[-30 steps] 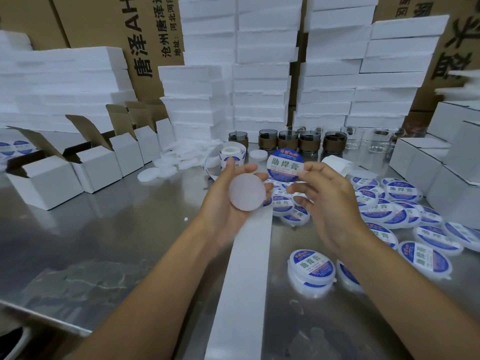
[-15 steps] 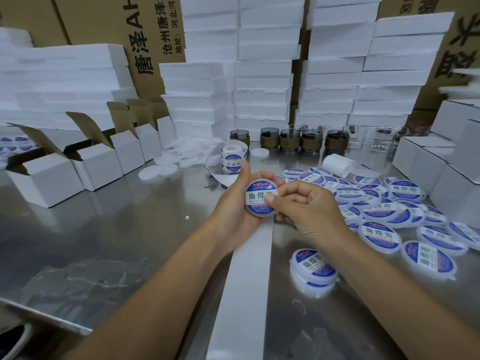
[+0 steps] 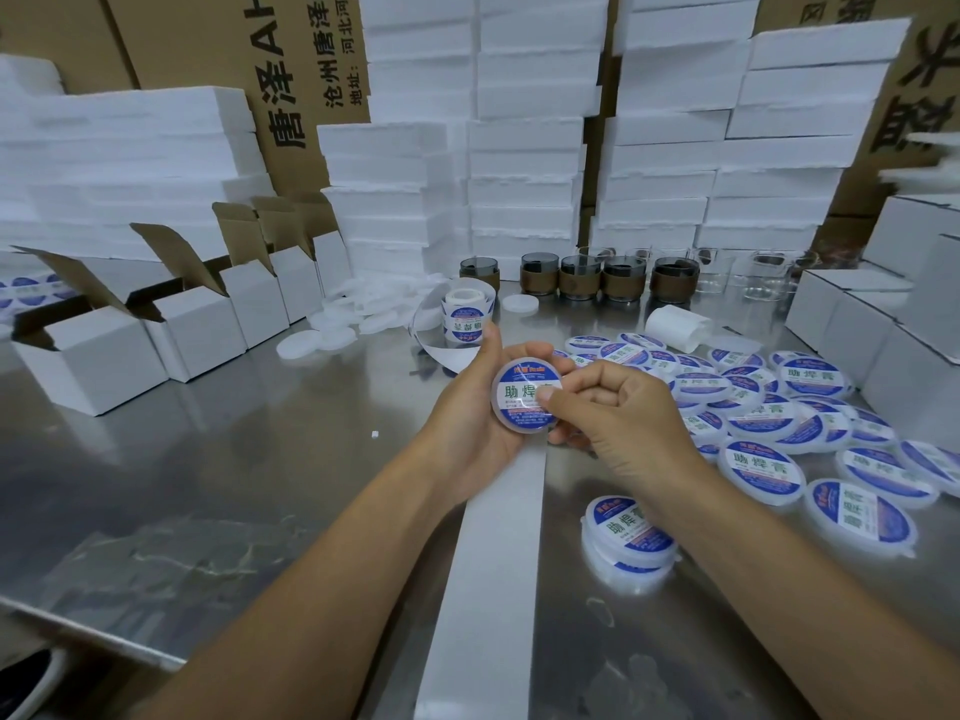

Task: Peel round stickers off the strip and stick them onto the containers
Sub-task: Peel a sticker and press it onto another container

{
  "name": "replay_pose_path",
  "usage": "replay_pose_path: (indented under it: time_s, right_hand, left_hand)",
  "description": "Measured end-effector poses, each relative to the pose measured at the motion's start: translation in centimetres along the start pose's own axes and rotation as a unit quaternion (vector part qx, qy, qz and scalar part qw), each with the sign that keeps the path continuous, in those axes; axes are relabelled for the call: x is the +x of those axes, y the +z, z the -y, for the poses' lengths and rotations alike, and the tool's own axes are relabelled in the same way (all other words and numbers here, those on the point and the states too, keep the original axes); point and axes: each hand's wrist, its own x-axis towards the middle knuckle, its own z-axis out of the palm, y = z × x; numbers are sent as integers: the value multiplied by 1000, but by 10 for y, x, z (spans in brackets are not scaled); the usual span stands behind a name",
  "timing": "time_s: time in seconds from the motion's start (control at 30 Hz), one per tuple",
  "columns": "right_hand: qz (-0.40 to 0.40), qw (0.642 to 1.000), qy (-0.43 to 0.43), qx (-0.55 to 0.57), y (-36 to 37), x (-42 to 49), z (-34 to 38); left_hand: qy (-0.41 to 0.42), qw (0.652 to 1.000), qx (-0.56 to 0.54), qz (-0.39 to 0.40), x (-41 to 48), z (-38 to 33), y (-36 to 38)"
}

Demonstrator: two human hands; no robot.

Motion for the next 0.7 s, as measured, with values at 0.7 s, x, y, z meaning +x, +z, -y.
replay_pose_path:
  time_s: [0.7]
  right_hand:
    - [-48,997,5,-58,3,0,-4]
  left_hand:
    - [7,999,27,27,1,3,1]
